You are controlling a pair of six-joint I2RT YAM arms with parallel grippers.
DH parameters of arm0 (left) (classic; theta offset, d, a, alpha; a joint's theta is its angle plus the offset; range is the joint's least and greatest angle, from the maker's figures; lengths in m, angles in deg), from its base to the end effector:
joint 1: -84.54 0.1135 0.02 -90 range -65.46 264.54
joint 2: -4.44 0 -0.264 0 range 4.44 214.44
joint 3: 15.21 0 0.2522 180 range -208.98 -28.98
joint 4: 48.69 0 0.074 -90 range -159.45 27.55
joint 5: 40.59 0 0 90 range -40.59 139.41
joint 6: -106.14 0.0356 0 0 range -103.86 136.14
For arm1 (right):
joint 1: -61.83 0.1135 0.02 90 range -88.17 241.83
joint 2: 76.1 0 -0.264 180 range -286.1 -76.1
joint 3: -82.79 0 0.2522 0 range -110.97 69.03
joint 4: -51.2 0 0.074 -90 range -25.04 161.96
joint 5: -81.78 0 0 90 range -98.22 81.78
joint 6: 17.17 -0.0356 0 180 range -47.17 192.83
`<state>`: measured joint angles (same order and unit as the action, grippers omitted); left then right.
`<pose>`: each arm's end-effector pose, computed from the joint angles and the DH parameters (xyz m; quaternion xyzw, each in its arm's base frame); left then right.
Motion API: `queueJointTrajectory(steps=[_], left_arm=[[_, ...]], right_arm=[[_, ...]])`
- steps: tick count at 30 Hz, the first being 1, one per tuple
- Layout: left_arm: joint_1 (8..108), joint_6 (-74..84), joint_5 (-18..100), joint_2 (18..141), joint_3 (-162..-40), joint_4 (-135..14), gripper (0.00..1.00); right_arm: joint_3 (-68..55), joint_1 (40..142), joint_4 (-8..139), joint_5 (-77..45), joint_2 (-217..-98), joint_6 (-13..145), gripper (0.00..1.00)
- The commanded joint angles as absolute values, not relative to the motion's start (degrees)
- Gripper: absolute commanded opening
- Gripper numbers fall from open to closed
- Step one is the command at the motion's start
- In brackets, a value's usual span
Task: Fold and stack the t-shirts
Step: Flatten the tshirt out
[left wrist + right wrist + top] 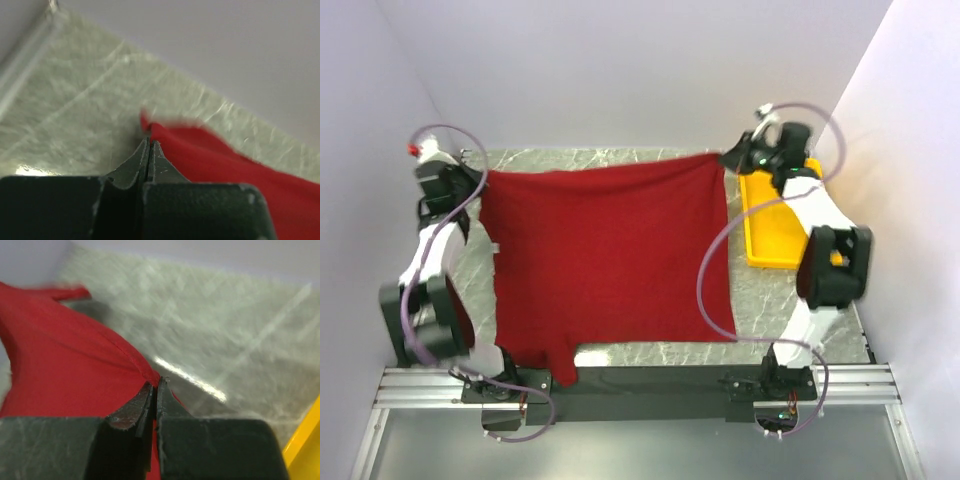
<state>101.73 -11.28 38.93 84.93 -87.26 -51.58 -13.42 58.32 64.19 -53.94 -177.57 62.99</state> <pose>0.3198 0.0922 0.3154 -0.2388 0.7346 -0.1266 0.6224 0.4183 -0.0001 0.3181 -0.1393 0.7681 0.3441 0.5218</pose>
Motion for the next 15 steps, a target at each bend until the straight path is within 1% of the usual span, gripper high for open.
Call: queueJointTrajectory(steps=[1,5,7,9,11,12,15], left_arm=[[100.37,-11.81,36.84,92.91,-90.66,-44.17,0.01],[97.47,-11.63,39.55,106.62,-96.99,-45.84,0.01],[96.94,-11.72,41.39,109.98,-101.11,-47.58,0.01],[96.32,-11.81,42.81,114.36,-104.28,-49.52,0.01],[95.97,-11.81,43.95,116.92,-108.33,-51.63,0.01],[95.88,-12.16,44.22,119.29,-109.65,-52.42,0.01],[95.88,-12.86,45.01,123.26,-115.36,-56.11,0.01]], right_arm=[[-18.14,60.33,60.73,-47.17,-184.44,69.23,0.00],[-26.84,61.56,64.52,-42.87,-195.86,71.25,0.00],[-32.11,63.04,67.50,-41.89,-198.61,70.03,0.00],[-40.69,63.41,73.20,-40.57,-203.61,69.77,0.00],[-45.38,63.50,75.76,-39.69,-207.47,67.92,0.00],[-50.01,63.50,79.08,-40.38,-208.80,67.39,0.00],[-55.31,63.67,82.62,-41.09,-212.24,65.72,0.00]])
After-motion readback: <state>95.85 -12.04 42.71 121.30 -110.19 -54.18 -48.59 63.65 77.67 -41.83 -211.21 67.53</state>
